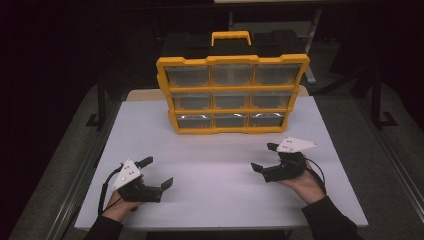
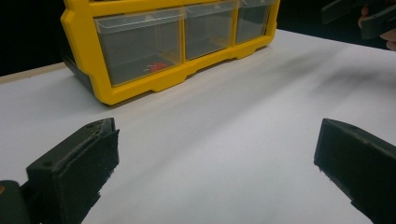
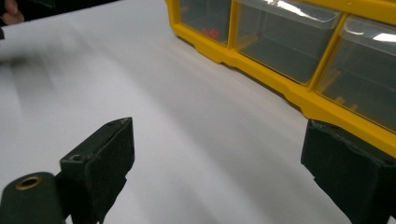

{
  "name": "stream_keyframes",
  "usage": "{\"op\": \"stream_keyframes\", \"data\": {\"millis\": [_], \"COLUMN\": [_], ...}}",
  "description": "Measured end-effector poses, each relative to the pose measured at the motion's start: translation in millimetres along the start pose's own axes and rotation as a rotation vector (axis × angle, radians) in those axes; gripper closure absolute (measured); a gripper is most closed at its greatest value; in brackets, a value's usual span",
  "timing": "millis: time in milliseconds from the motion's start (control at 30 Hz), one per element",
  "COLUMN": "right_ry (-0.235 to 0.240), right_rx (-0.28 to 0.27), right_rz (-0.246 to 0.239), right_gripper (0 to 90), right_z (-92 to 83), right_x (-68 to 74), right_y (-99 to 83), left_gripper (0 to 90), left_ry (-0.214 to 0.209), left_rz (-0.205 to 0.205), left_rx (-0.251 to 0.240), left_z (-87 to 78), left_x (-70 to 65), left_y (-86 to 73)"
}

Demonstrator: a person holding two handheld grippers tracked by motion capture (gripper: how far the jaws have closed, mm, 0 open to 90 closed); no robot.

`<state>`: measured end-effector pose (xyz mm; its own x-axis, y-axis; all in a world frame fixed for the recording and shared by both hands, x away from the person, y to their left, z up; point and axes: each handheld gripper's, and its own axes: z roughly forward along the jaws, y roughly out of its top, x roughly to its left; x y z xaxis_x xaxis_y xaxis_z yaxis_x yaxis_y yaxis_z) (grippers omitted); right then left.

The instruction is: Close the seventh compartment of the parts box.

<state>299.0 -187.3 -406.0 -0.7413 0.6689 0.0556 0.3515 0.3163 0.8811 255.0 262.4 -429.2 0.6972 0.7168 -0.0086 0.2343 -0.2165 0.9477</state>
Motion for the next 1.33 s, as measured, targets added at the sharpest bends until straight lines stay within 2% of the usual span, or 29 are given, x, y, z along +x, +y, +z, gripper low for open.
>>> {"op": "stream_keyframes", "data": {"millis": [433,700,867,1200,1233,1300,1333], "right_ry": [-0.035,-0.077,-0.086,-0.106,-0.107,-0.106,-0.102], "right_rx": [-0.029,-0.046,-0.062,-0.044,-0.046,-0.045,-0.042], "right_rz": [0.033,0.048,0.053,0.050,0.049,0.050,0.053], "right_gripper": [8.2,8.2,7.9,7.5,7.1,6.3,6.3], "right_z": [-27.9,-43.5,-48.9,-55.2,-55.5,-54.9,-54.0], "right_x": [-0.9,-3.9,-6.2,-8.0,-8.1,-8.0,-8.1], "right_y": [-29.0,-41.3,-46.5,-56.4,-56.6,-56.6,-56.8], "left_gripper": [0.0,0.0,0.0,0.0,0.0,0.0,0.0], "left_ry": [-0.001,0.001,0.004,-0.007,-0.014,-0.017,-0.017], "left_rz": [-0.002,-0.003,-0.006,-0.010,-0.007,-0.011,-0.011], "left_rx": [0.002,-0.005,-0.001,0.022,0.038,0.126,0.126], "left_z": [1.0,1.3,0.3,2.7,2.9,8.3,8.3], "left_x": [-0.3,0.0,0.5,-1.0,-0.4,-0.3,-0.3], "left_y": [-0.6,-1.2,-1.6,-3.1,-3.5,-6.5,-6.5]}}
